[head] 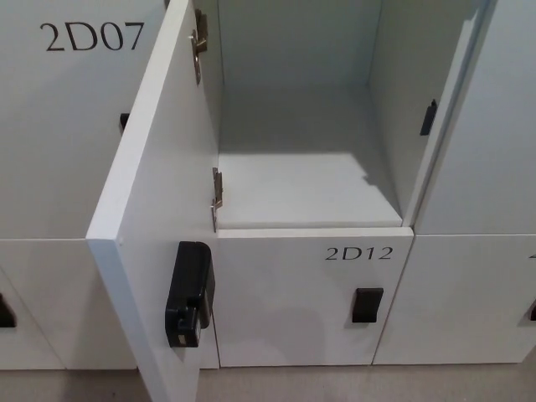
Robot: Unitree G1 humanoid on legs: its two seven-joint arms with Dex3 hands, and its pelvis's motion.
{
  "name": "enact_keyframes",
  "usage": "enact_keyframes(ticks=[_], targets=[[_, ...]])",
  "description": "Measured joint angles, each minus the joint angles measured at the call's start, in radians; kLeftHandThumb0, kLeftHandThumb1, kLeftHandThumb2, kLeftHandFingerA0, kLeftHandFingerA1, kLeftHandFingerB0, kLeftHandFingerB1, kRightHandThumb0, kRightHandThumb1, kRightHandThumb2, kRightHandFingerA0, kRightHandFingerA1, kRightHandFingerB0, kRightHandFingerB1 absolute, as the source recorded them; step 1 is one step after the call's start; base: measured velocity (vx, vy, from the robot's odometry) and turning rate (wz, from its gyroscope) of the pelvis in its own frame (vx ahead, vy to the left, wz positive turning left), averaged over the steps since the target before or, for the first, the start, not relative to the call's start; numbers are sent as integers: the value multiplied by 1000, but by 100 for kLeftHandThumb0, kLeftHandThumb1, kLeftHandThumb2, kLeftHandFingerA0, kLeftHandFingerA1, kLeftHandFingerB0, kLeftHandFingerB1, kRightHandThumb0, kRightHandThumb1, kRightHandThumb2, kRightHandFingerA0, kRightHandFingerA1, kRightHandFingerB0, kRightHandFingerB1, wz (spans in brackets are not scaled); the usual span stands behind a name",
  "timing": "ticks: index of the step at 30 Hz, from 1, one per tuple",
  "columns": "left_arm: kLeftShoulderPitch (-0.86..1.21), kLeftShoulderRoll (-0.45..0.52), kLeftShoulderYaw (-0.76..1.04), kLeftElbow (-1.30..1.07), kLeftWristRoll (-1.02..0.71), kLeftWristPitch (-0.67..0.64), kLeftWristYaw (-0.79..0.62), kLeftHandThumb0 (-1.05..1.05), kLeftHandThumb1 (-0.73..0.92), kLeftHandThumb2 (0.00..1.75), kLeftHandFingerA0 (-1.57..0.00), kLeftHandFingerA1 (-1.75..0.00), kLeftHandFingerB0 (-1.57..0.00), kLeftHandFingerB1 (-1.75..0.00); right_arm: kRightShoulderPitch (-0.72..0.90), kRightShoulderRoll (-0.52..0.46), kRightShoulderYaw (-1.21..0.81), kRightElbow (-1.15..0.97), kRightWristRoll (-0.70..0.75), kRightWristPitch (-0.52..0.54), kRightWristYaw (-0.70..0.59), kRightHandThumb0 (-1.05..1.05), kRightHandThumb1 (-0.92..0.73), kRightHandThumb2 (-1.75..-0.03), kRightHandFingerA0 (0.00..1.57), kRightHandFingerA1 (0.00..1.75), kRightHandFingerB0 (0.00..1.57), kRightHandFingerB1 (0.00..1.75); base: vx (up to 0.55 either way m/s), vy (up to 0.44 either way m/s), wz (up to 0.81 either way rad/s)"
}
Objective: The robot uses its left hand to push the door of an open cabinet towards the right and closes it
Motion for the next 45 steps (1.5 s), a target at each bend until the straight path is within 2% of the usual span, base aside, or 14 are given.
enact_keyframes(ticks=[2, 3, 4, 5, 18, 27, 38, 39, 40, 41, 43, 44, 45], targets=[[-6, 9, 0, 16, 0, -19, 0, -24, 78, 120, -1, -47, 0, -46, -9, 0, 18, 18, -14, -21, -26, -54, -88, -67, 34, 33, 36, 33, 0, 0, 0], [-8, 12, 0, 21, 0, -26, 0, -23, 77, 120, -1, -47, -1, -47, -12, 0, 24, 23, -18, -28, -35, -62, -74, -102, 27, 47, 30, 47, 0, 0, 0], [-13, 20, 0, 35, 1, -44, 0, -23, 77, 120, -1, -47, -1, -47, -19, 0, 37, 37, -32, -48, -60, -62, -74, -102, 27, 47, 30, 47, 0, 0, 0], [-16, 24, 0, 41, 1, -55, 0, -23, 77, 120, -1, -47, -1, -47, -24, 0, 45, 45, -39, -59, -73, -55, -88, -67, 34, 33, 36, 33, 0, 0, 0], [-43, 59, 1, 104, 14, -188, -1, -24, 78, 120, 0, -47, 0, -47, -65, 0, 91, 130, -112, -190, -231, -55, -89, -67, 33, 33, 35, 32, 0, 0, 0], [-55, 62, 39, 122, 19, -234, 5, -26, 75, 119, -1, -48, 0, -46, -72, 0, 92, 145, -136, -223, -269, -55, -89, -67, 33, 33, 34, 32, 0, 0, 0], [-201, 156, 131, -4, 14, -302, 51, -26, 78, 122, -1, -49, 0, -47, -87, 5, 83, 151, -152, -233, -276, -55, -88, -67, 33, 33, 36, 33, 0, 0, 1], [-218, 169, 136, -27, 13, -302, 51, -47, 90, 66, -17, -37, -17, -32, -89, 5, 82, 151, -152, -234, -276, -55, -89, -67, 32, 32, 34, 32, 0, 0, 0], [-254, 193, 146, -73, 9, -302, 49, -47, 90, 66, -17, -37, -17, -32, -94, 5, 78, 151, -152, -236, -277, -55, -89, -67, 32, 32, 34, 32, 0, 0, 0], [-289, 211, 147, -114, 10, -302, 48, -29, 62, 113, -8, -51, -7, -49, -95, 5, 76, 151, -152, -236, -277, -56, -89, -67, 32, 32, 35, 32, 0, 0, 0], [-337, 226, 143, -168, 12, -301, 48, -29, 62, 113, -8, -51, -7, -49, -96, 5, 74, 152, -152, -236, -277, -56, -89, -67, 32, 32, 35, 32, 0, 0, 0], [-367, 230, 137, -202, 16, -300, 48, -61, 82, 65, -23, -37, -25, -33, -97, 5, 71, 152, -152, -236, -277, -55, -88, -67, 32, 32, 34, 32, 0, 0, 0], [-380, 232, 134, -217, 19, -300, 48, -61, 82, 65, -23, -37, -25, -33, -98, 5, 70, 152, -152, -236, -277, -55, -88, -67, 32, 32, 34, 32, 0, 0, 0]])
